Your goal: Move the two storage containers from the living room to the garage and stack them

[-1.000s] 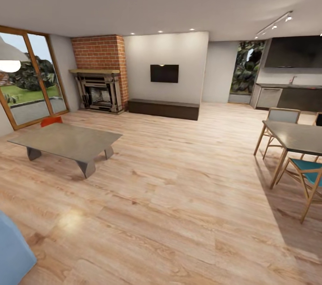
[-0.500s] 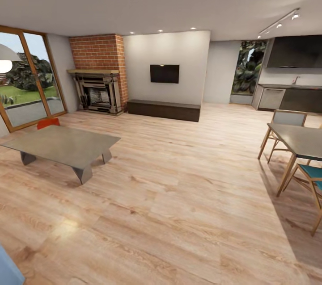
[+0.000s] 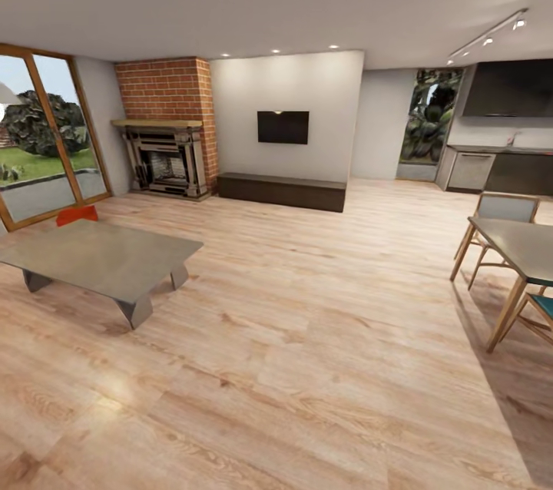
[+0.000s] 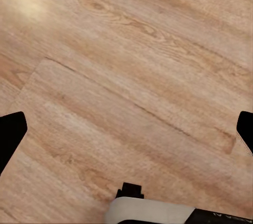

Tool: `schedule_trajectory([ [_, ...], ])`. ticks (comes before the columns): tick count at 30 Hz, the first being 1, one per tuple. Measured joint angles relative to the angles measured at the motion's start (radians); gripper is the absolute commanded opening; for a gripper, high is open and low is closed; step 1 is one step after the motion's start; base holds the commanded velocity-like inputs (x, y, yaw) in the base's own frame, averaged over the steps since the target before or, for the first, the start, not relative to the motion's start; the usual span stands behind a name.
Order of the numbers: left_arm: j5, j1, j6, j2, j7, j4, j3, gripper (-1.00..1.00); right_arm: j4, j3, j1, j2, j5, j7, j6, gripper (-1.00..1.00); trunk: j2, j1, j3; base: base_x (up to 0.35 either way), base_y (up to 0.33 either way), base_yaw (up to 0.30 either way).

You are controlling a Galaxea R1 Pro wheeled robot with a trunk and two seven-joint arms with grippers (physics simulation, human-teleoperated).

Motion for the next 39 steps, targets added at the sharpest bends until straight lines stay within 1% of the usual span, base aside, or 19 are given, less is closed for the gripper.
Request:
schedule_trajectory([
  [39,0.0,0.0,-0.001,0.001,0.0,0.0,0.0,1.0,0.0,0.0,0.0,0.0,0.0,0.0,0.001,1.0,0.0,0.0,0.0,0.318,0.0,0.0],
])
